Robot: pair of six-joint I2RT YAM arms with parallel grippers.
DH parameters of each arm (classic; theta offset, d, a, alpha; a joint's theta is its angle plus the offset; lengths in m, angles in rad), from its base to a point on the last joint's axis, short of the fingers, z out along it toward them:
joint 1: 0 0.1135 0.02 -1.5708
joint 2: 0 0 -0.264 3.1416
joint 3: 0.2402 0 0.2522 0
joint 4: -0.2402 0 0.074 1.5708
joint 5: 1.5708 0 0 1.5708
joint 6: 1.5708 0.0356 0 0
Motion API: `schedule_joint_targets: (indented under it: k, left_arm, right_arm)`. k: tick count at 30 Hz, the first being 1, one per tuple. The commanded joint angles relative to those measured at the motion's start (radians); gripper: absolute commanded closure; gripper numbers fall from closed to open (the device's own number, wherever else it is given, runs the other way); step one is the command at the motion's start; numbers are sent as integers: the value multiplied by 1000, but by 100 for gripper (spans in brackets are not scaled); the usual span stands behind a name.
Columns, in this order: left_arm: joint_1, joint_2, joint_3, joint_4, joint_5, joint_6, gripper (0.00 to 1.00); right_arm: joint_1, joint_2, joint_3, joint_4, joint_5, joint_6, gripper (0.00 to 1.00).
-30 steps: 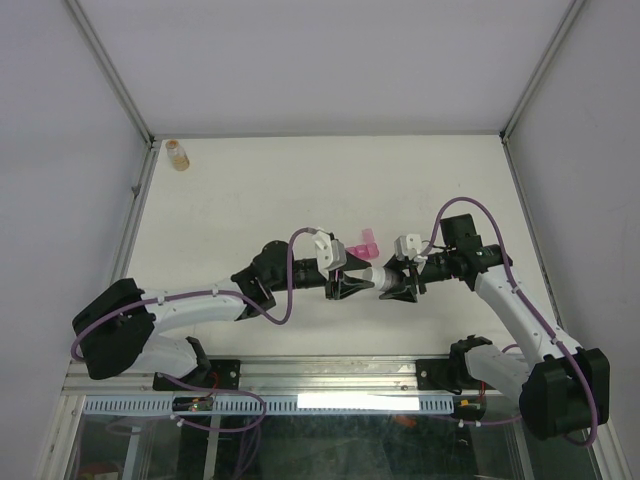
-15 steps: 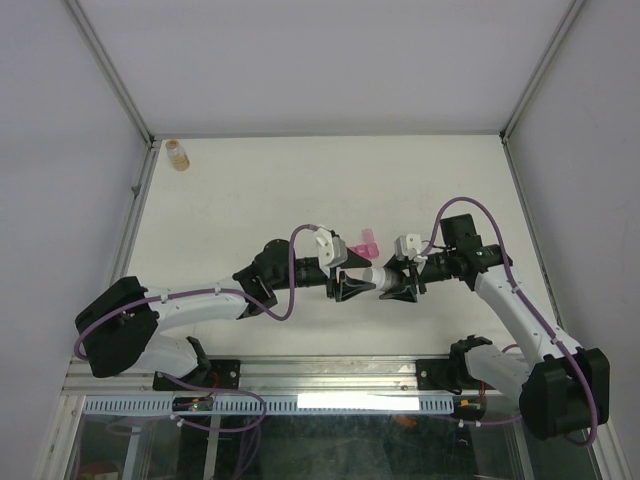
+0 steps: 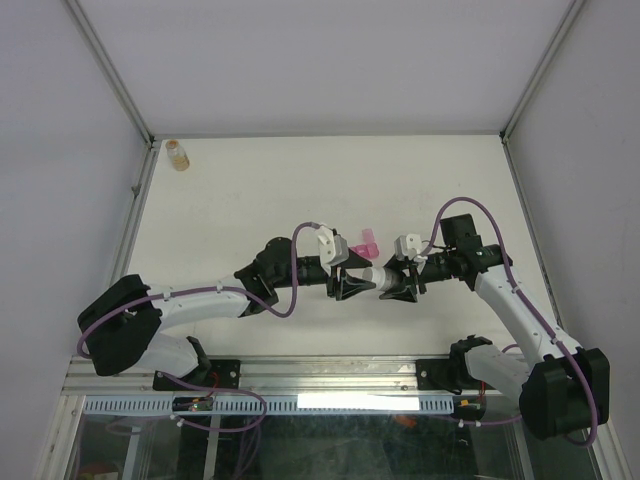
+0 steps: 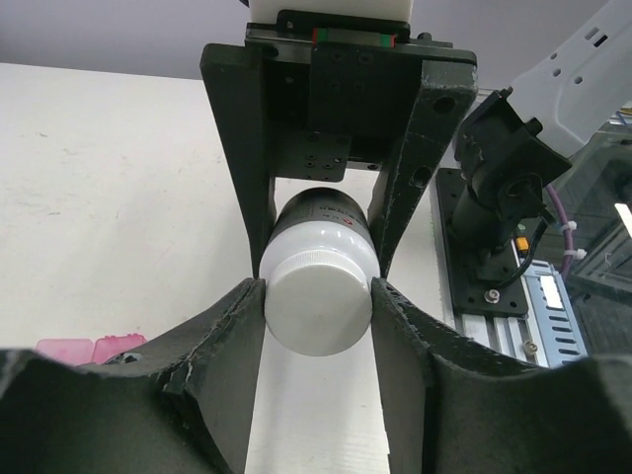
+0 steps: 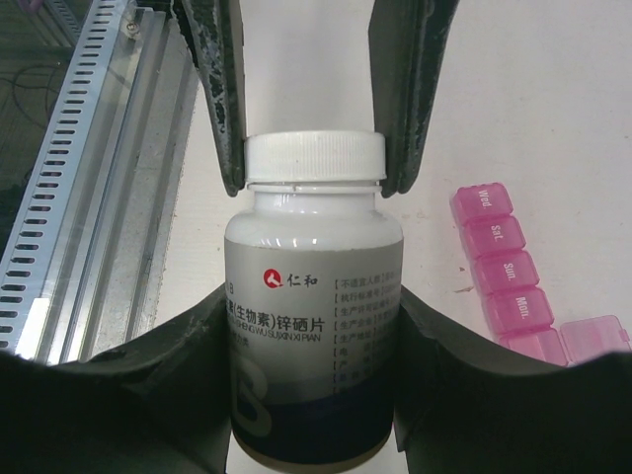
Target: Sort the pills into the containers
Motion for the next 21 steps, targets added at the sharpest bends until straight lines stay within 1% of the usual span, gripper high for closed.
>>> schedule_joint_targets:
  k: [1,3,4,7,9,11,16,19,21]
  left_arm:
    - [12,1,37,38,39,-25,58]
    - [12,1,38,42,46,-37,62]
    - [12,2,38,45,48,-47,67]
    - [13,-5,31,71,41,-116,73]
    - [13,-13,17,110,20,-209,77]
    - [13,-19,10,120,-22,-338,82]
    - [11,-32,8,60,-146,-661,86]
    - [4,-46,30,-60,-225,-778,88]
    - [-5,-61,54,-140,-283,-823,88]
  right_arm:
    - [-1,-3,25,15,-30,-12,100]
    - [-2,-3,25,14,-29,-11,100]
    - [-2,-2,25,14,-29,-12,100]
    - [-2,-2,25,15,-28,-11,100]
    - [-1,-3,26,16,-25,-10,100]
    - [-1,-2,26,16,-23,-10,100]
    - [-1,0,25,16,-23,-9,100]
    - [-2,0,25,16,-22,-9,100]
    - [-1,-2,25,16,-23,-9,100]
